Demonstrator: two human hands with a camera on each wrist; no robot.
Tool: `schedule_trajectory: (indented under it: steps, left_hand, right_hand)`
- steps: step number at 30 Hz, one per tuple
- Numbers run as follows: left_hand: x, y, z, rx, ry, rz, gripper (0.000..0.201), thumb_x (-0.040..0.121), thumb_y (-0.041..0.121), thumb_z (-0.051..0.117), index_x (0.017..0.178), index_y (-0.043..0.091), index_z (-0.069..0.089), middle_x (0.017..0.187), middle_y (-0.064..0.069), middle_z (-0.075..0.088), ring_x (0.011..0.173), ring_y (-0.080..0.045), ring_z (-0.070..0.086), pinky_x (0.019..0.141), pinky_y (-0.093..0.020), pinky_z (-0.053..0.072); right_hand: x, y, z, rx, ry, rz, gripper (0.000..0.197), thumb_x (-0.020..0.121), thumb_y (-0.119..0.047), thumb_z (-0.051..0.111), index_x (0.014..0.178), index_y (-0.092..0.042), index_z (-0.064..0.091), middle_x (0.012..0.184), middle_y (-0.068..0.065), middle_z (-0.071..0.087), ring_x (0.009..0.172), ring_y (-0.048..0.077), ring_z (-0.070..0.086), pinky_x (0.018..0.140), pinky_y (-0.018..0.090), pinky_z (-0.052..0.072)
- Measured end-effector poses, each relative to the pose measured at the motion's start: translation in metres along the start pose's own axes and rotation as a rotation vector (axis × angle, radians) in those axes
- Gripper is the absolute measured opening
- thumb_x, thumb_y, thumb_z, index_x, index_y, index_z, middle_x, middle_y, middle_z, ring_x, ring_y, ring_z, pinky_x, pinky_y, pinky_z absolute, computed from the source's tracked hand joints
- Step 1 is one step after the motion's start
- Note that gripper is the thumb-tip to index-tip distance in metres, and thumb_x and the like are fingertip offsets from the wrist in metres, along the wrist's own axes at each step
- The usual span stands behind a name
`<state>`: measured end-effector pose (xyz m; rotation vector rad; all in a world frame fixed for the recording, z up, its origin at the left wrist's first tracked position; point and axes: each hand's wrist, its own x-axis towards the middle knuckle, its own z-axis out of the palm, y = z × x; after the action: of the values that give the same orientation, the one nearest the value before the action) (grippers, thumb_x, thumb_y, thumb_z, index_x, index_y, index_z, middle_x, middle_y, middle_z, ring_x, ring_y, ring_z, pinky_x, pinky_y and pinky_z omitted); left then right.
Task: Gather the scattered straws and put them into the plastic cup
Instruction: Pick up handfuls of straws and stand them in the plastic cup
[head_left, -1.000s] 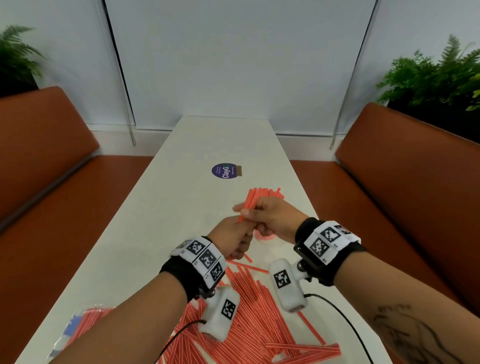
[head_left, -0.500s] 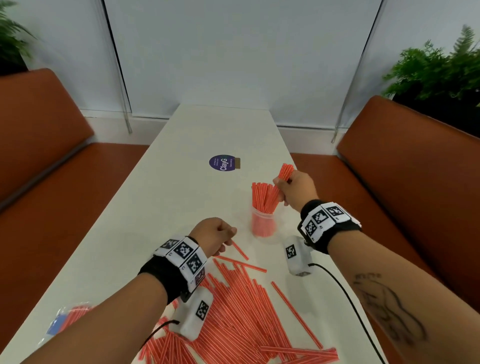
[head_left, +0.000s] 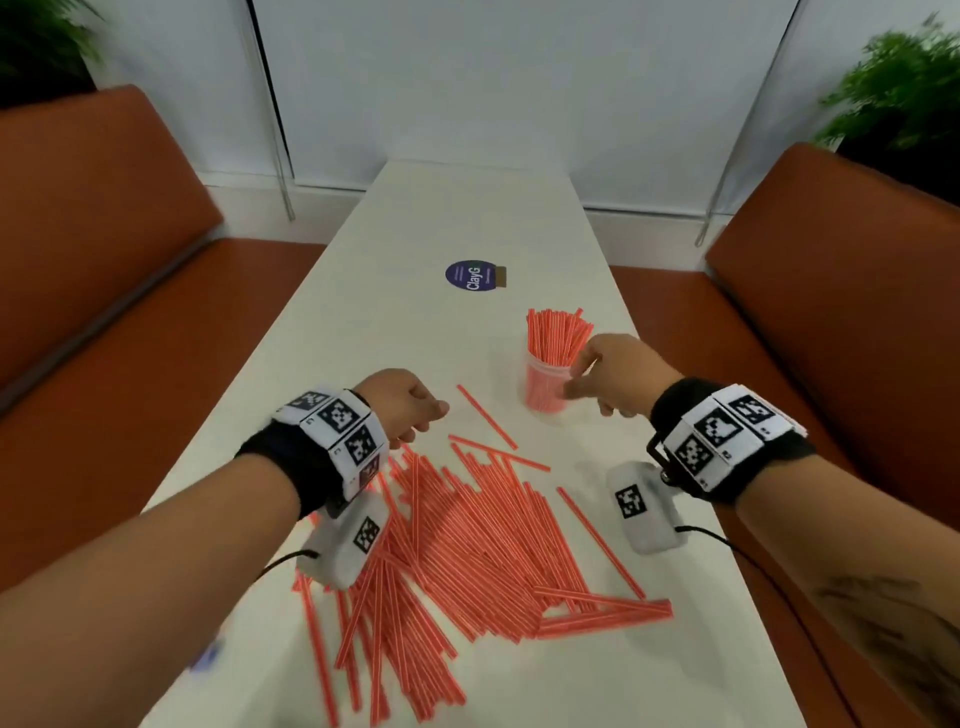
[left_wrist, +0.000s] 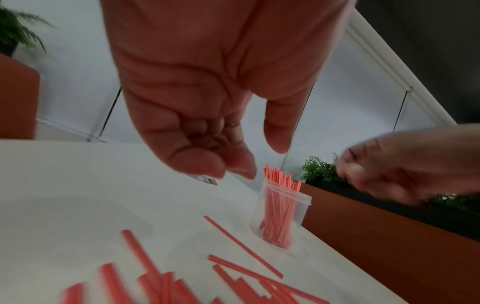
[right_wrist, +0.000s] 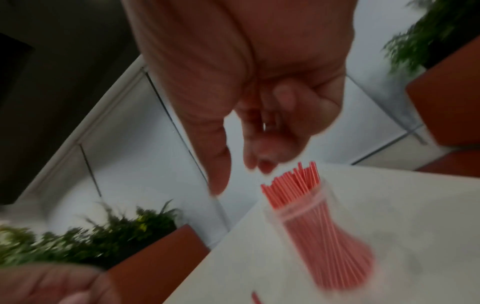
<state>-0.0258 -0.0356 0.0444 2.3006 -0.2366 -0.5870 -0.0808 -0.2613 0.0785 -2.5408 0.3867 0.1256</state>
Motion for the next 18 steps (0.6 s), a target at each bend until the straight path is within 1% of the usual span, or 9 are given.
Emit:
schedule_trajectory:
  steps: [2,5,6,8,9,10,13,15,18]
  left_hand:
    - [-0.020,-0.005,-0.003,0.110,-0.024,-0.011,0.021,0.088,0.030,0.061,0.083,0.010,0.056,0.071,-0.005,0.055,0.059,-0.015,0.052,0.057,-0.022,0.043]
    - [-0.047,-0.020,0.009,0.312,-0.097,-0.079,0.025,0.082,0.031,0.068,0.091,0.013,0.053,0.066,-0.003,0.051,0.049,-0.009,0.048,0.046,-0.018,0.038]
    - [-0.054,-0.027,0.016,0.372,-0.114,-0.117,0.037,0.078,0.033,0.072,0.102,0.012,0.053,0.080,-0.004,0.058,0.061,-0.011,0.054,0.052,-0.020,0.041]
    - [-0.066,-0.041,0.030,0.546,-0.150,-0.171,0.074,0.072,0.039,0.076,0.131,0.010,0.041,0.125,-0.008,0.055,0.103,-0.022,0.058,0.080,-0.031,0.050]
    - [-0.071,-0.048,0.037,0.616,-0.162,-0.187,0.088,0.069,0.040,0.078,0.138,0.009,0.033,0.135,-0.009,0.049,0.116,-0.026,0.054,0.091,-0.035,0.048]
    - [-0.074,-0.057,0.043,0.669,-0.173,-0.201,0.093,0.066,0.039,0.080,0.139,0.008,0.031,0.136,-0.010,0.048,0.118,-0.027,0.053,0.094,-0.035,0.048]
    - [-0.077,-0.078,0.057,0.827,-0.172,-0.195,0.089,0.064,0.038,0.080,0.133,0.008,0.034,0.120,-0.008,0.057,0.098,-0.024,0.063,0.082,-0.034,0.056]
    - [-0.076,-0.089,0.061,0.860,-0.146,-0.165,0.091,0.069,0.036,0.075,0.139,0.008,0.024,0.119,-0.008,0.057,0.091,-0.023,0.063,0.076,-0.033,0.057]
    - [-0.070,-0.084,0.062,0.754,-0.099,-0.107,0.071,0.082,0.031,0.065,0.135,0.001,0.029,0.111,-0.010,0.054,0.075,-0.013,0.054,0.056,-0.021,0.044]
  right_hand:
    - [-0.028,0.006,0.013,-0.162,-0.286,0.046,0.040,0.076,-0.035,0.074,0.104,-0.013,0.056,0.064,-0.003,0.053,0.049,0.009,0.046,0.044,0.019,0.033]
    - [-0.054,0.019,0.042,-0.350,-0.492,0.027,0.067,0.069,-0.038,0.079,0.123,-0.015,0.046,0.087,-0.003,0.054,0.071,0.014,0.054,0.054,0.020,0.041]
    - [-0.059,0.023,0.053,-0.407,-0.517,0.003,0.075,0.068,-0.037,0.080,0.128,-0.014,0.041,0.100,-0.001,0.055,0.086,0.018,0.056,0.064,0.022,0.044]
    - [-0.066,0.028,0.074,-0.500,-0.539,-0.034,0.086,0.065,-0.036,0.083,0.132,-0.012,0.035,0.122,0.004,0.053,0.108,0.023,0.055,0.084,0.031,0.048]
    - [-0.069,0.030,0.084,-0.533,-0.542,-0.049,0.090,0.062,-0.035,0.084,0.132,-0.011,0.033,0.126,0.006,0.052,0.111,0.025,0.054,0.090,0.035,0.049]
    - [-0.070,0.031,0.092,-0.562,-0.533,-0.064,0.094,0.060,-0.035,0.086,0.132,-0.010,0.032,0.127,0.008,0.051,0.113,0.027,0.054,0.093,0.038,0.049]
    - [-0.069,0.030,0.102,-0.574,-0.491,-0.093,0.087,0.061,-0.029,0.086,0.128,-0.009,0.034,0.124,0.008,0.052,0.109,0.025,0.055,0.090,0.035,0.049]
    - [-0.067,0.026,0.102,-0.516,-0.488,-0.082,0.076,0.067,-0.029,0.083,0.124,-0.008,0.038,0.122,0.008,0.054,0.101,0.022,0.054,0.083,0.031,0.046]
    - [-0.060,0.019,0.103,-0.453,-0.453,-0.053,0.066,0.070,-0.031,0.080,0.120,-0.007,0.043,0.116,0.008,0.057,0.090,0.020,0.052,0.074,0.028,0.045]
